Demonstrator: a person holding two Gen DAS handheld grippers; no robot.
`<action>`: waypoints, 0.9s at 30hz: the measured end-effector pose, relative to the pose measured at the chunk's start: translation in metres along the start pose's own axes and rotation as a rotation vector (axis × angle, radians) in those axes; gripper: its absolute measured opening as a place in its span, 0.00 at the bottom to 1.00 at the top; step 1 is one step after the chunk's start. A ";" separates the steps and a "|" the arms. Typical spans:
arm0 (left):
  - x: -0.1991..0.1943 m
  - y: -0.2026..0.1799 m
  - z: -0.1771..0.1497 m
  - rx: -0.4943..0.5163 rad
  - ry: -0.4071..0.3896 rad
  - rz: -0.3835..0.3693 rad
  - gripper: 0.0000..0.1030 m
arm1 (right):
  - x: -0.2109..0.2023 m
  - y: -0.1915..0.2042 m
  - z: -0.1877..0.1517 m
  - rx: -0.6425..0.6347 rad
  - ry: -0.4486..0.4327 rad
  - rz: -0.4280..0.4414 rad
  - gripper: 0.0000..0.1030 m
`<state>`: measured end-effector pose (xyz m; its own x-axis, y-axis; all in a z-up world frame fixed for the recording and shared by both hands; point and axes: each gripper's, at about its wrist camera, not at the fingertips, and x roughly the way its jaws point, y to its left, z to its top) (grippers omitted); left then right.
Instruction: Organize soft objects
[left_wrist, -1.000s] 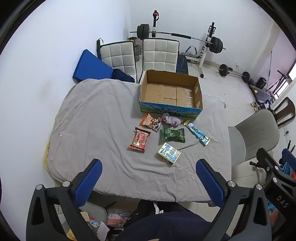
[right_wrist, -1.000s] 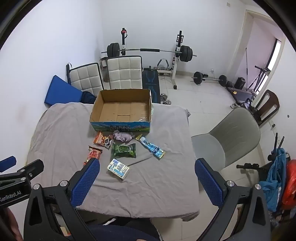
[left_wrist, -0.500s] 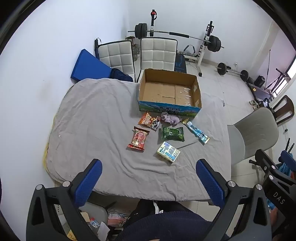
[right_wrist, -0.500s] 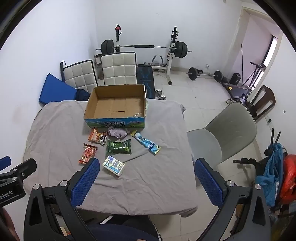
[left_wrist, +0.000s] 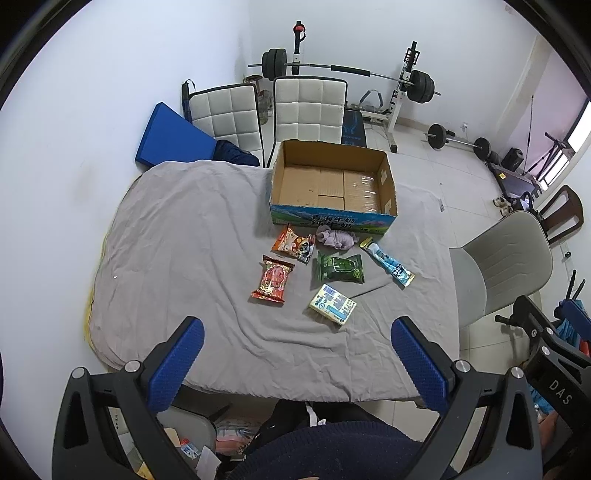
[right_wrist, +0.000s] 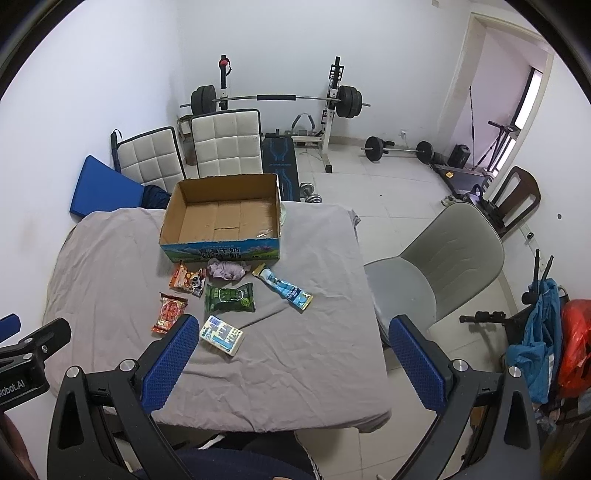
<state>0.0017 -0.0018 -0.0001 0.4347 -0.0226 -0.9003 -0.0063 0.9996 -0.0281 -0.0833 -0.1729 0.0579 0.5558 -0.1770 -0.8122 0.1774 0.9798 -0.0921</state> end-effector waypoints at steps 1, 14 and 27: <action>0.000 0.000 0.001 0.000 0.000 0.000 1.00 | 0.000 0.000 0.000 0.001 0.000 0.002 1.00; -0.001 -0.001 0.005 0.006 -0.014 0.004 1.00 | -0.001 -0.003 0.002 0.005 -0.012 0.001 1.00; -0.007 0.000 0.008 0.008 -0.032 0.009 1.00 | -0.007 -0.005 0.005 -0.007 -0.025 0.013 1.00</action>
<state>0.0059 -0.0013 0.0094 0.4631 -0.0127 -0.8862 -0.0035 0.9999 -0.0162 -0.0836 -0.1775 0.0671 0.5782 -0.1665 -0.7987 0.1642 0.9827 -0.0859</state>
